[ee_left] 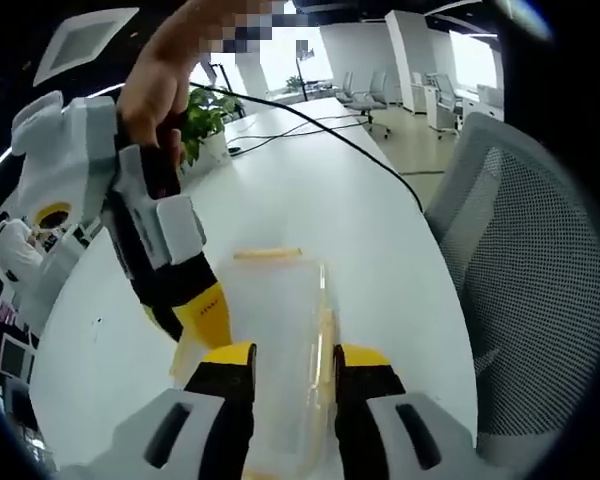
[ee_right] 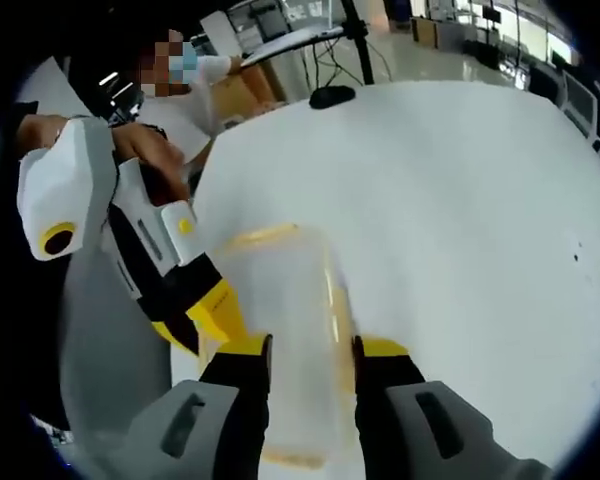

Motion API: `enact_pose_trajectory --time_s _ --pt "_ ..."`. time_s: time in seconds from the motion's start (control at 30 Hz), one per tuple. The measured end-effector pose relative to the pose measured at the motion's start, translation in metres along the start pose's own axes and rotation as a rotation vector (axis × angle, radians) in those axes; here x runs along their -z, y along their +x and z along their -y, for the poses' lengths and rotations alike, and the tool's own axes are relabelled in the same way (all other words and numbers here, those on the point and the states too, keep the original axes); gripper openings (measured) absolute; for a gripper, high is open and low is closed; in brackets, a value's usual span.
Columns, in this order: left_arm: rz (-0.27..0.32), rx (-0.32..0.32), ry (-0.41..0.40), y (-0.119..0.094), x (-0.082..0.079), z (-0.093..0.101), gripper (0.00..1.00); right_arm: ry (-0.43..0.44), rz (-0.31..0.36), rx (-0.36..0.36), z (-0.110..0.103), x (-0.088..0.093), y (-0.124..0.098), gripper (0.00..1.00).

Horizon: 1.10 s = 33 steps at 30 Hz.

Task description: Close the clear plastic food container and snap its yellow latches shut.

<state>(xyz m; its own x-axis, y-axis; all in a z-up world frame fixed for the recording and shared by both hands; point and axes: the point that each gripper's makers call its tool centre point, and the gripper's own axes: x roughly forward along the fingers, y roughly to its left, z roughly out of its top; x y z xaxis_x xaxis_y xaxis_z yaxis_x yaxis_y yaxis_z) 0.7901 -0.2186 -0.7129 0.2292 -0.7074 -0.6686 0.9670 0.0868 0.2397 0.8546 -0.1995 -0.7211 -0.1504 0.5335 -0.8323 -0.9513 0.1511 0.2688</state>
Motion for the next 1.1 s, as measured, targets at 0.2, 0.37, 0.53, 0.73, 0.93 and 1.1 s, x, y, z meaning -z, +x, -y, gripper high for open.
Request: enact_pose_trajectory --time_s 0.2,0.37,0.53,0.73,0.93,1.1 --pt "-0.022 -0.019 -0.041 -0.002 0.005 -0.002 0.38 -0.023 0.056 0.065 0.003 0.001 -0.007 0.33" --pt "-0.002 -0.047 -0.080 -0.013 0.004 -0.009 0.38 -0.012 0.106 0.095 0.004 0.000 -0.017 0.36" --pt "0.019 -0.083 -0.130 -0.023 0.006 -0.020 0.40 -0.031 0.138 0.139 0.002 0.002 -0.028 0.38" --pt "0.018 -0.112 -0.178 -0.033 0.013 -0.027 0.44 -0.040 0.184 0.190 -0.003 0.005 -0.040 0.43" --pt "0.018 -0.132 -0.226 -0.041 0.021 -0.032 0.49 -0.040 0.209 0.229 -0.007 0.015 -0.047 0.47" --pt "0.018 -0.151 -0.279 -0.046 0.031 -0.035 0.53 -0.037 0.218 0.265 -0.014 0.030 -0.051 0.51"
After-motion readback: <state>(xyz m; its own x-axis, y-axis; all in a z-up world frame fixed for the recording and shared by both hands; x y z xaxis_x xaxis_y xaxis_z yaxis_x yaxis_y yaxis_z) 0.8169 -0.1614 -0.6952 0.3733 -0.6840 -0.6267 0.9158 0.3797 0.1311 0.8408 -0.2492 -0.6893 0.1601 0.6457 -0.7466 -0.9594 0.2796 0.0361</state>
